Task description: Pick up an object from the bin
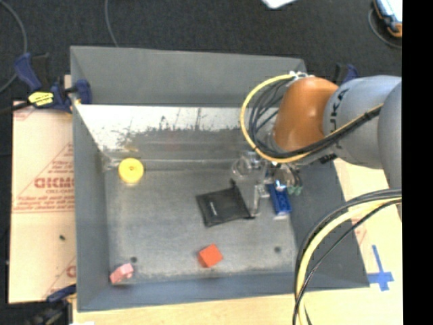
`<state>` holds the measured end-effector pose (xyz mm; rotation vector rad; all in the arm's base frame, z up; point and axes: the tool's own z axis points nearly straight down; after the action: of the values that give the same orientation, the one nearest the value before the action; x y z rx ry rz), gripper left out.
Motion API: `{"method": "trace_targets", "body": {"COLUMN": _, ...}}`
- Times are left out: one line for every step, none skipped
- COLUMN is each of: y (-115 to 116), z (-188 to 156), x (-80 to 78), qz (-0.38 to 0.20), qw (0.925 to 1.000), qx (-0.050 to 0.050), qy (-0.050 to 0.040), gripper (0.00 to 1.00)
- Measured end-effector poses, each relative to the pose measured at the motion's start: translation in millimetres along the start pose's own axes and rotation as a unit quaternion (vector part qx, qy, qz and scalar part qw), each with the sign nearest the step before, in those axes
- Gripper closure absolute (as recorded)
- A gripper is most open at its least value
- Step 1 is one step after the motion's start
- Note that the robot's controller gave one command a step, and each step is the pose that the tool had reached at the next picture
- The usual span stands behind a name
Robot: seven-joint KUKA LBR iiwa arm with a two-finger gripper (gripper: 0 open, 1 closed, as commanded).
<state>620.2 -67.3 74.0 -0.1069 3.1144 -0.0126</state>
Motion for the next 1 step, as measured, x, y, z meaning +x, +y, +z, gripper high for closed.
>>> {"method": "trace_targets", "body": {"y": 66.4, "z": 1.6, "x": 48.4, "qz": 0.010, "qw": 0.9999, "qx": -0.003, "qy": 0.0040, "gripper": 0.00}}
